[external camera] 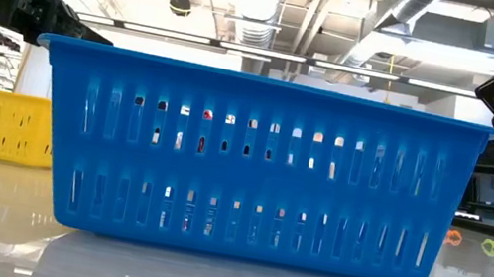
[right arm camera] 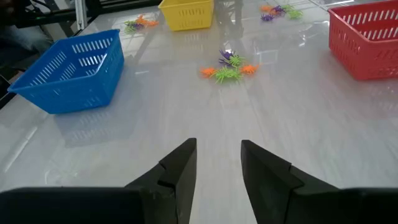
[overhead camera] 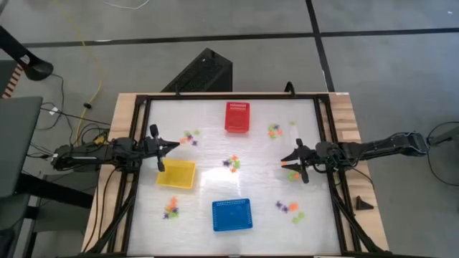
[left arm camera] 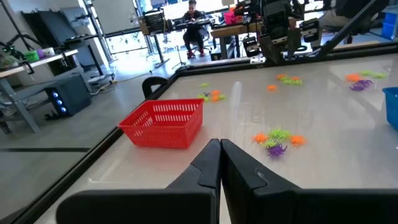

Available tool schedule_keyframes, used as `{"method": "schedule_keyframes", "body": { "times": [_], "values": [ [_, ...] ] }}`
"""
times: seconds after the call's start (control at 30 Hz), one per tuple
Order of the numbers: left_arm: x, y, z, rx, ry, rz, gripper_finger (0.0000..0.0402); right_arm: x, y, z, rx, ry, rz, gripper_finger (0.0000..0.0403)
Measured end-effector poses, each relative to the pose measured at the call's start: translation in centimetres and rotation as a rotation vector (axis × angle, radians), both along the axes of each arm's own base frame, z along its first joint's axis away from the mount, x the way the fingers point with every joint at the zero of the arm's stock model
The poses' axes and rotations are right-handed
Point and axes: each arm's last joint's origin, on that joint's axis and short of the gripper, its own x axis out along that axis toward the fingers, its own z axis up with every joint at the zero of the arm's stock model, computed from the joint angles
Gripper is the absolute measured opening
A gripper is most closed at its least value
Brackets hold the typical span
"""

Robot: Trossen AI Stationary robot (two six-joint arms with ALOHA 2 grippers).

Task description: Sort Halloween decoration

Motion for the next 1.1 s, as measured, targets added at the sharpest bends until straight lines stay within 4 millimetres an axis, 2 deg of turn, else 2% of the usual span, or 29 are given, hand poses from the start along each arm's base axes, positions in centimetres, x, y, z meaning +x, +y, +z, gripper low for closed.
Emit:
{"method": "schedule_keyframes", "body": {
  "times": [0.2,0.33,0.4,0.63,0.73,0.9,1.1],
  "values": [
    [0.0,0.0,0.1,-0.021,-0.025,-0.015,0.0000,0.0,0.0,0.0,0.000,0.001,0.000,0.0159],
    [0.1,-0.3,0.6,-0.275,-0.138,-0.115,0.0000,0.1,-0.2,0.3,-0.062,-0.033,-0.023,0.0159],
    [0.1,-0.3,0.9,-0.340,-0.190,-0.129,0.0000,0.3,-0.4,0.7,-0.118,-0.083,-0.036,0.0159],
    [0.0,0.0,1.4,-0.393,-0.276,-0.025,0.0000,0.7,-0.4,2.7,-0.048,-0.290,-0.067,0.0159],
    [0.1,0.0,1.7,-0.380,-0.297,-0.033,0.0000,0.7,-0.5,3.7,-0.042,-0.401,-0.083,0.0159],
    [0.1,0.4,2.4,-0.383,-0.387,0.095,0.0000,0.5,-1.2,5.5,-0.118,-0.572,-0.227,0.0159],
    [1.4,0.2,2.8,-0.268,-0.356,0.026,0.0000,1.4,-1.5,6.7,-0.150,-0.548,-0.252,0.0159]
  ]
}}
